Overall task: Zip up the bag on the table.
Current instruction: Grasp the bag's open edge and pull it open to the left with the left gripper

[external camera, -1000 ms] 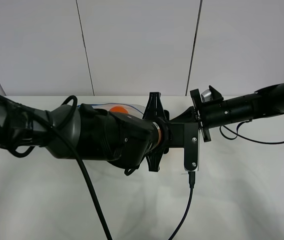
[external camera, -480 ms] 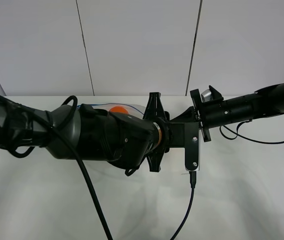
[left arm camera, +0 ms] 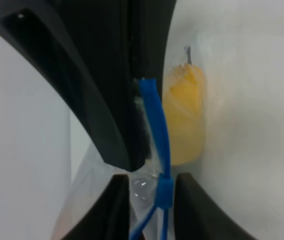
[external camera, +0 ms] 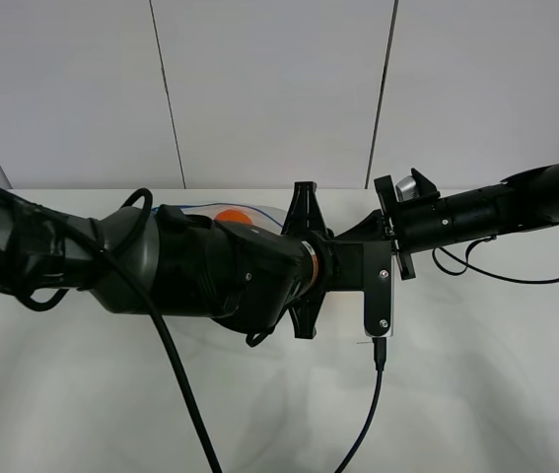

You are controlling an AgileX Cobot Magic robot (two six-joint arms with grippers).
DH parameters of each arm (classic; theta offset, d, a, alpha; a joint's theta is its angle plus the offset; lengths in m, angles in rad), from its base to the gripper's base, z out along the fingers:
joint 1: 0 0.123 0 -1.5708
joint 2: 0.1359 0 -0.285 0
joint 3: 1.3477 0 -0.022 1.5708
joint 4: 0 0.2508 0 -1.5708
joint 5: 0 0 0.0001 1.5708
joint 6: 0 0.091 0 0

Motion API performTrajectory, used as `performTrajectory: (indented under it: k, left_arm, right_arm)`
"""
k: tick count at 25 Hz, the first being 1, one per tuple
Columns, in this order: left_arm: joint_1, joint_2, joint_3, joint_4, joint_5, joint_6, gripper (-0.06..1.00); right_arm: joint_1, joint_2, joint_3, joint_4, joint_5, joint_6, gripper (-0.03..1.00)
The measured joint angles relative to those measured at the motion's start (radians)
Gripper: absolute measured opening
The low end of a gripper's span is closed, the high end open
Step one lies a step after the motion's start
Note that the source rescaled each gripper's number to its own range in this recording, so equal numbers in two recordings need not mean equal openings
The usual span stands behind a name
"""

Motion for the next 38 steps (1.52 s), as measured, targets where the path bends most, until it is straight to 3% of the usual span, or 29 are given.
performTrajectory:
  k: [28, 34, 38]
  left_arm:
    - [-0.016, 0.002, 0.000, 0.001, -0.001, -0.002, 0.19]
    - [-0.016, 0.002, 0.000, 0.001, 0.001, -0.002, 0.00]
    - [-0.016, 0.002, 0.000, 0.001, 0.001, -0.002, 0.00]
  right_arm:
    - [0.000, 0.000, 0.000, 0.000, 0.000, -0.003, 0.00]
    - [0.000, 0.000, 0.000, 0.000, 0.000, -0.003, 0.00]
    - [0.000, 0.000, 0.000, 0.000, 0.000, -0.004, 0.00]
